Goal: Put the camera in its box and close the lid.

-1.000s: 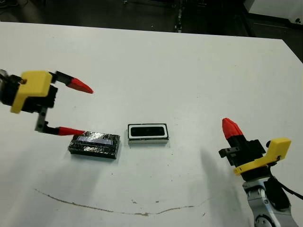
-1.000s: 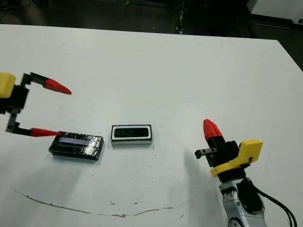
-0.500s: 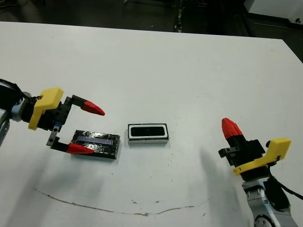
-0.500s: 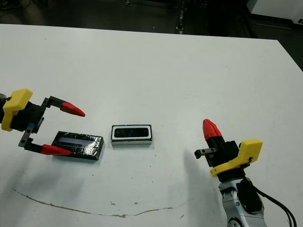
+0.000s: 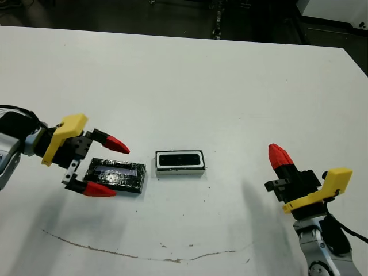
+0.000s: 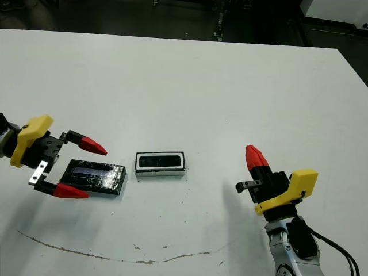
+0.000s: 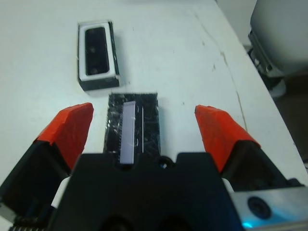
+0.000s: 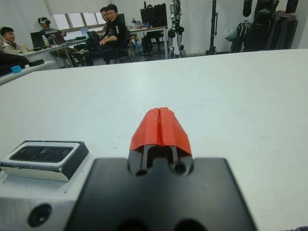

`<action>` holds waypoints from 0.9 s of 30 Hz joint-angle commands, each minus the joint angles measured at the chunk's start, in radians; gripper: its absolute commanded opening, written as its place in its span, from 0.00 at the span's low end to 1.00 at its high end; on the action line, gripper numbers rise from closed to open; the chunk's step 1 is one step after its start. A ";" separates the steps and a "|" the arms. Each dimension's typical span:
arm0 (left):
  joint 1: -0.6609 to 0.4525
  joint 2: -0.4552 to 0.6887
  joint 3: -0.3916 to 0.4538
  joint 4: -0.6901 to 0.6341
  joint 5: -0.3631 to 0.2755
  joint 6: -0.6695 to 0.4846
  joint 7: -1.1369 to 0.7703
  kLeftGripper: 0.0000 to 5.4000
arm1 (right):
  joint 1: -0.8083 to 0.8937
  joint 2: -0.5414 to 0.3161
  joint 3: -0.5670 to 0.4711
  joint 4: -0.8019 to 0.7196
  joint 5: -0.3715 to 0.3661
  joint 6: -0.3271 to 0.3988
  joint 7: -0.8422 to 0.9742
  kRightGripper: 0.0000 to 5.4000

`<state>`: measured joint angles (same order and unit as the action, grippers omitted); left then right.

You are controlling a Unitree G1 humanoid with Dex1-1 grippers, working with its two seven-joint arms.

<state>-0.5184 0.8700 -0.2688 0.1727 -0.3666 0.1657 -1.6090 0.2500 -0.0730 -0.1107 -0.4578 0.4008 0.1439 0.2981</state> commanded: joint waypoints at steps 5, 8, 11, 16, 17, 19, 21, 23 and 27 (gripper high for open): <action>0.016 -0.011 0.013 0.003 0.075 -0.042 0.024 1.00 | 0.007 -0.013 0.000 0.010 0.004 -0.003 0.005 0.00; 0.021 -0.021 0.021 0.009 0.081 -0.055 0.028 1.00 | 0.008 -0.017 0.001 0.010 0.002 -0.004 0.008 0.00; 0.023 -0.025 0.022 0.016 0.093 -0.082 0.030 1.00 | 0.010 -0.018 0.002 0.012 -0.005 -0.011 0.008 0.00; 0.020 -0.026 0.017 0.020 0.103 -0.073 0.029 1.00 | 0.011 -0.016 0.001 0.012 0.002 -0.007 0.009 0.00; 0.019 -0.025 0.016 0.020 0.107 -0.074 0.030 1.00 | 0.011 -0.015 0.002 0.011 0.001 -0.008 0.009 0.00; 0.017 -0.026 0.012 0.022 0.114 -0.069 0.029 1.00 | 0.012 -0.015 0.002 0.010 0.003 -0.005 0.008 0.00; 0.016 -0.027 0.009 0.021 0.121 -0.063 0.030 1.00 | 0.013 -0.017 0.002 0.009 0.006 -0.002 0.010 0.00; 0.017 -0.027 0.009 0.023 0.131 -0.084 0.031 1.00 | 0.014 -0.018 0.001 0.008 0.006 -0.001 0.009 0.00; 0.017 -0.030 0.010 0.021 0.132 -0.067 0.025 1.00 | 0.014 -0.019 -0.001 0.009 0.007 -0.005 0.012 0.00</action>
<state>-0.5105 0.8467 -0.2546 0.1899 -0.2426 0.0931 -1.5804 0.2513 -0.0747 -0.1033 -0.4537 0.4031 0.1436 0.3054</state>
